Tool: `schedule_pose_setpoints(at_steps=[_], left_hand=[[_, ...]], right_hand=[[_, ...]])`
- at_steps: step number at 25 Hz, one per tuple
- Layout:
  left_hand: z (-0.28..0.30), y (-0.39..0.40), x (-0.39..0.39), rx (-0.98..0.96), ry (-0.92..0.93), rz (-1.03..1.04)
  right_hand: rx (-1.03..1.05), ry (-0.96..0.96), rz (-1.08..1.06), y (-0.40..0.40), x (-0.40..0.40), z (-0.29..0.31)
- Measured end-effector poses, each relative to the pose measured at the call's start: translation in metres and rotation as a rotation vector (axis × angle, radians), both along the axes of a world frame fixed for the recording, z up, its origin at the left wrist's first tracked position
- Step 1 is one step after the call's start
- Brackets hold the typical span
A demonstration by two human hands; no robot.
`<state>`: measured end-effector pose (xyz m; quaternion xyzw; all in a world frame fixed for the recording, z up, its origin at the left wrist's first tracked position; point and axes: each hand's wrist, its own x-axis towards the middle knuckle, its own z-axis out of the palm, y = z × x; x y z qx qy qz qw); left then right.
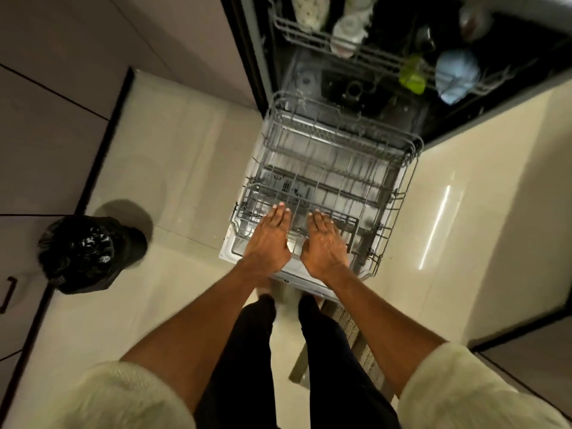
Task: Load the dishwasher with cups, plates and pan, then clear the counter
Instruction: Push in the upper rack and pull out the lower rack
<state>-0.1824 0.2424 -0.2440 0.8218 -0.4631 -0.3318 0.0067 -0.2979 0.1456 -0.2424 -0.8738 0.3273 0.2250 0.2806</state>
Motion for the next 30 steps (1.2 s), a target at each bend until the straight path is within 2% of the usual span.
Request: schedule_pose_setpoints(at_steps=[9, 13, 19, 24, 30], left_hand=[[0.062, 0.098, 0.072, -0.020, -0.013, 0.112], [0.104, 0.156, 0.136, -0.065, -0.067, 0.125], [0.179, 0.245, 0.260, -0.137, -0.219, 0.156], [0.224, 0.273, 0.352, -0.191, -0.282, 0.297], [0.258, 0.258, 0.451, -0.291, -0.326, 0.400]], right_hand=[[-0.063, 0.030, 0.157, 0.088, 0.089, 0.082], [-0.099, -0.002, 0.153, 0.138, 0.149, 0.111], [-0.168, -0.170, 0.166, 0.212, 0.276, 0.171], [-0.206, -0.319, 0.227, 0.229, 0.380, 0.217], [-0.275, -0.416, 0.201, 0.201, 0.485, 0.249]])
